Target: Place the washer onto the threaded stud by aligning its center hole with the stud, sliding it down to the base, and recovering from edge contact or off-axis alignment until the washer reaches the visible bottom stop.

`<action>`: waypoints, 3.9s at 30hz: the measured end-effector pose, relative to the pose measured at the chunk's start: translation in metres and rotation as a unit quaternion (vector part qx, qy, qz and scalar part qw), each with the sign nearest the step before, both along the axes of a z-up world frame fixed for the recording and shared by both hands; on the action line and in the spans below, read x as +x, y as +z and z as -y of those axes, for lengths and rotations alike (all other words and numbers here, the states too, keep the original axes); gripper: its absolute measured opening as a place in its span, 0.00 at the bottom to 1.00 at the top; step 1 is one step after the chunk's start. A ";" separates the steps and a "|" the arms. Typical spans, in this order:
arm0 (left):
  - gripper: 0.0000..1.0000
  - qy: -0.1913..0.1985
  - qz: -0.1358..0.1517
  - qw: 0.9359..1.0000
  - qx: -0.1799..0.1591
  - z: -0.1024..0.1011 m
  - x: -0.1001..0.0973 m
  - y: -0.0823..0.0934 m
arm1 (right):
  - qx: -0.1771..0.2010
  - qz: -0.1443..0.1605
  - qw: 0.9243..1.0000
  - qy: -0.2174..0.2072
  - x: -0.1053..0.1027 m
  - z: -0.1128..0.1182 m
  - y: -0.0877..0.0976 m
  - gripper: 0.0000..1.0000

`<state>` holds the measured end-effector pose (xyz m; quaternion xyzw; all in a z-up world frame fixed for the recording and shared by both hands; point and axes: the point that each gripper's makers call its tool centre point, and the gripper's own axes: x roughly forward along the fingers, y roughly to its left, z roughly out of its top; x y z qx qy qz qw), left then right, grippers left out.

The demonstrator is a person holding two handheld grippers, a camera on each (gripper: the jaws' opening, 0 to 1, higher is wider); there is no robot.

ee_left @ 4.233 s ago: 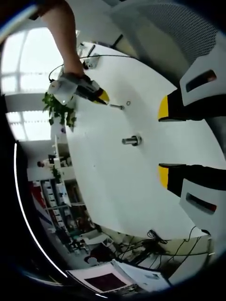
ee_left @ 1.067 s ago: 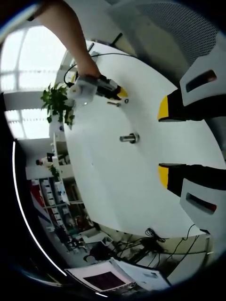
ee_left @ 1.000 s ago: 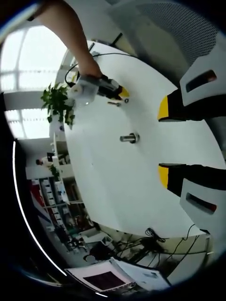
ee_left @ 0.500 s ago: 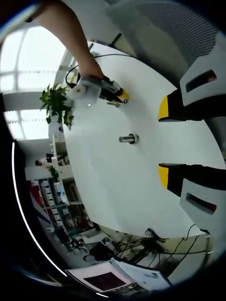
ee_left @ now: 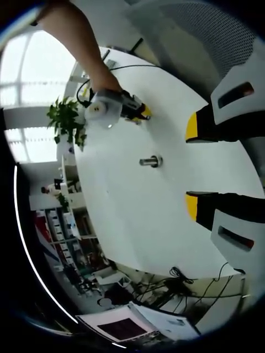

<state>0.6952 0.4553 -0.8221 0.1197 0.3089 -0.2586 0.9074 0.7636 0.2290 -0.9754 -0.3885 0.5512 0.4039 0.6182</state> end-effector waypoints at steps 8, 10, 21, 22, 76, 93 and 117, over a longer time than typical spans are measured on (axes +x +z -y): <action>0.33 -0.003 0.004 1.000 0.005 0.000 0.000 0.001 | -0.003 -0.003 1.000 -0.002 0.000 0.001 0.002 0.15; 0.33 -0.001 0.005 1.000 0.002 0.000 0.001 0.002 | 0.011 0.004 1.000 -0.004 0.000 0.002 0.001 0.14; 0.33 -0.003 0.005 1.000 0.002 0.000 0.001 0.001 | 0.065 0.036 0.996 -0.039 0.000 0.002 0.001 0.14; 0.33 -0.005 0.004 1.000 0.003 0.001 0.001 0.000 | 0.067 0.042 0.996 -0.042 0.000 0.002 0.001 0.14; 0.33 -0.009 0.012 1.000 -0.008 0.004 0.000 0.006 | 0.138 0.129 0.971 -0.143 0.043 0.021 0.065 0.14; 0.33 -0.008 0.006 1.000 -0.005 0.003 0.000 0.003 | 0.111 0.085 0.980 -0.138 0.046 0.020 0.034 0.14; 0.33 -0.011 -0.011 1.000 -0.001 0.004 -0.002 -0.004 | 0.137 0.092 0.974 -0.154 0.039 0.023 0.026 0.22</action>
